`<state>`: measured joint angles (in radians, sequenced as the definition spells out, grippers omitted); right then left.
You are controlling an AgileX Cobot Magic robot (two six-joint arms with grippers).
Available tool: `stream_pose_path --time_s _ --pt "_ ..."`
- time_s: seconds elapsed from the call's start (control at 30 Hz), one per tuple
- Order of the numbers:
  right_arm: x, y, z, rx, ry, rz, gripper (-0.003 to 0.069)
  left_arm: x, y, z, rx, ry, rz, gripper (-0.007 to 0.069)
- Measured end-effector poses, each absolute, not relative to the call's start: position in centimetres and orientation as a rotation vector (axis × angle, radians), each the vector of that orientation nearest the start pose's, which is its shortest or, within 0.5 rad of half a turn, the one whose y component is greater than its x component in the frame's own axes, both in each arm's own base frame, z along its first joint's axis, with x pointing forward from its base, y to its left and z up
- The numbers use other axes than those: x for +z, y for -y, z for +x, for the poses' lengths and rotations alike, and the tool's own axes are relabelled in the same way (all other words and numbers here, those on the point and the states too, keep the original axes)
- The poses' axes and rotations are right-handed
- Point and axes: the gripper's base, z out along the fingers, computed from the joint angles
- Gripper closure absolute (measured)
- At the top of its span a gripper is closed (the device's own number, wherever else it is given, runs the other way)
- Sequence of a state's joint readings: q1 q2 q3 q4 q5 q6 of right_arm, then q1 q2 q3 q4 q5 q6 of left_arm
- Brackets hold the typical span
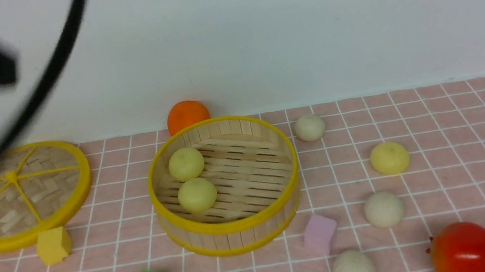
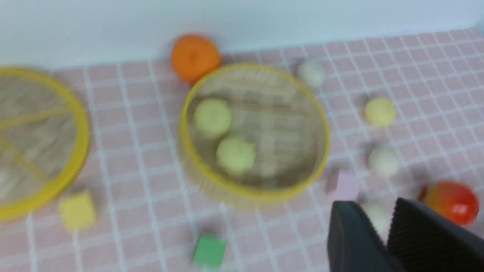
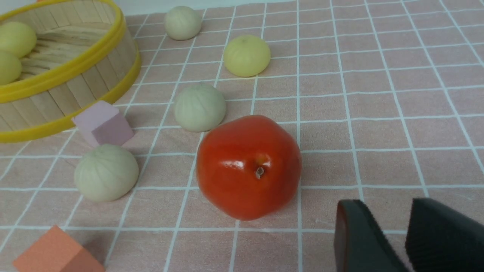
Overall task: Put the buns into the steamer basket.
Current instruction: Use the right arm to grab a steamed stuffed bun
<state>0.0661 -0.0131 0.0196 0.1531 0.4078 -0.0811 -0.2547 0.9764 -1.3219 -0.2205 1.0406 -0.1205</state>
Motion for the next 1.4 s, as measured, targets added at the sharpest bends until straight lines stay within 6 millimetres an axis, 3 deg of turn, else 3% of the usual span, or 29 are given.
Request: stream_pose_path --time_s 0.07,0.1,0.13,0.17,0.27,0.3,0.4,0.63,0.97,1.2,1.3,1.4 --pt "17.1 -0.9 5.1 0.143 -1.895 -0.047 0.0418 42.5 4.7 11.9 -0.49 -2.167 0.088 0.0498" --pt "17.1 -0.9 5.1 0.143 -1.895 -0.047 0.0418 42.2 4.6 11.6 -0.491 -2.165 0.082 0.0498" --pt "17.1 -0.9 5.1 0.143 -1.895 -0.047 0.0418 39.3 3.9 9.2 -0.509 -2.133 0.034 0.053" --pt "17.1 -0.9 5.1 0.143 -1.895 -0.047 0.0418 39.0 3.8 8.9 -0.511 -2.128 0.029 0.053" --pt "17.1 -0.9 5.1 0.143 -1.895 -0.047 0.0418 33.7 2.6 5.2 -0.547 -2.037 -0.06 0.0595" --pt "17.1 -0.9 5.1 0.143 -1.895 -0.047 0.0418 33.5 2.5 4.8 -0.546 -2.024 -0.058 0.0599" --pt "17.1 -0.9 5.1 0.143 -1.895 -0.047 0.0418 30.1 1.6 3.2 -0.53 -2.004 -0.129 0.0612" --pt "17.1 -0.9 5.1 0.143 -1.895 -0.047 0.0418 29.6 0.7 1.5 -0.492 -1.919 -0.143 0.0612" --pt "17.1 -0.9 5.1 0.143 -1.895 -0.047 0.0418 28.9 0.7 1.2 -0.479 -2.007 -0.152 0.0612" --pt "17.1 -0.9 5.1 0.143 -1.895 -0.047 0.0418 29.3 0.5 1.7 -0.451 -1.918 -0.142 0.0612" --pt "17.1 -0.9 5.1 0.143 -1.895 -0.047 0.0418 28.5 0.3 2.6 -0.39 -1.847 -0.137 0.0612" --pt "17.1 -0.9 5.1 0.143 -1.895 -0.047 0.0418 26.1 0.2 3.2 -0.329 -1.786 -0.168 0.0612"
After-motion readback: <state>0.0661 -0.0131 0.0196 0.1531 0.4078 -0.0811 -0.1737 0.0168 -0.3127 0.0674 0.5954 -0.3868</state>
